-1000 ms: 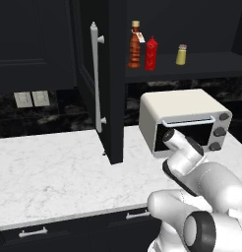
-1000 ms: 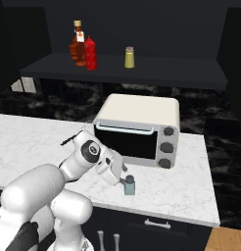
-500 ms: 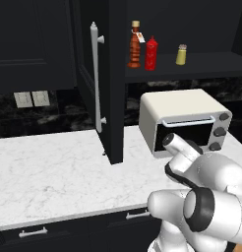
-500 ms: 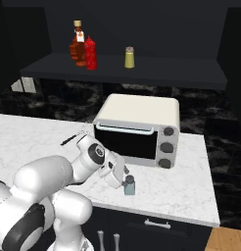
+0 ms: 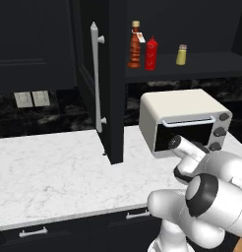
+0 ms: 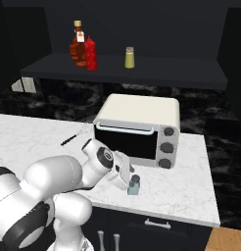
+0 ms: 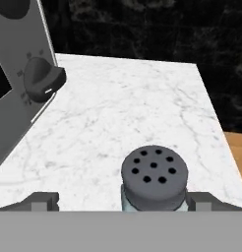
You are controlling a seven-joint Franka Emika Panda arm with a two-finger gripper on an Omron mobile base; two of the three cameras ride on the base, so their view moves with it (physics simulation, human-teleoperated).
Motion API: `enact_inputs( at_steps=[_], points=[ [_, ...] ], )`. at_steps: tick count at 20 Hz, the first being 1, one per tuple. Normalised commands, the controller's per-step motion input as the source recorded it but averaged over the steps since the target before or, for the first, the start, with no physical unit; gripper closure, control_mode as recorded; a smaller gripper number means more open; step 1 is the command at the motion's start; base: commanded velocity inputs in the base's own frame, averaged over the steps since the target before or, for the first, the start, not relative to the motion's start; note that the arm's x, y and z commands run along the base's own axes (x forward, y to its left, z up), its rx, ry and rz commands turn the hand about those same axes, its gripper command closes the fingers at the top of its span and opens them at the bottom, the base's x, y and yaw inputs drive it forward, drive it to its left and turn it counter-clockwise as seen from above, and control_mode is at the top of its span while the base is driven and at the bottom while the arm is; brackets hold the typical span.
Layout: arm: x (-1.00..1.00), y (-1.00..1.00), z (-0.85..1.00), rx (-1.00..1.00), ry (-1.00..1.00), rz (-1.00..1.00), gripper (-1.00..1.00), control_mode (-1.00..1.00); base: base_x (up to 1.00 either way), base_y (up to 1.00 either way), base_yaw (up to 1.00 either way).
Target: Put the shaker and condiment bottle from the counter next to their counterparts in the cabinet.
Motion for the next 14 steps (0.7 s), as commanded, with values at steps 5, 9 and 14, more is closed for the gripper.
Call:
enact_inputs(
  at_steps=[5, 9, 14],
  points=[
    [0.0, -0.15, -0.17, 0.0, -0.1, 0.06, -1.0, -1.0, 0.0, 0.0, 0.0],
    [0.0, 0.0, -0.35, 0.0, -0.06, 0.06, -1.0, -1.0, 0.0, 0.0, 0.0],
    [0.0, 0.0, -0.44, 0.0, -0.04, 0.06, -1.0, -1.0, 0.0, 0.0, 0.0]
  ],
)
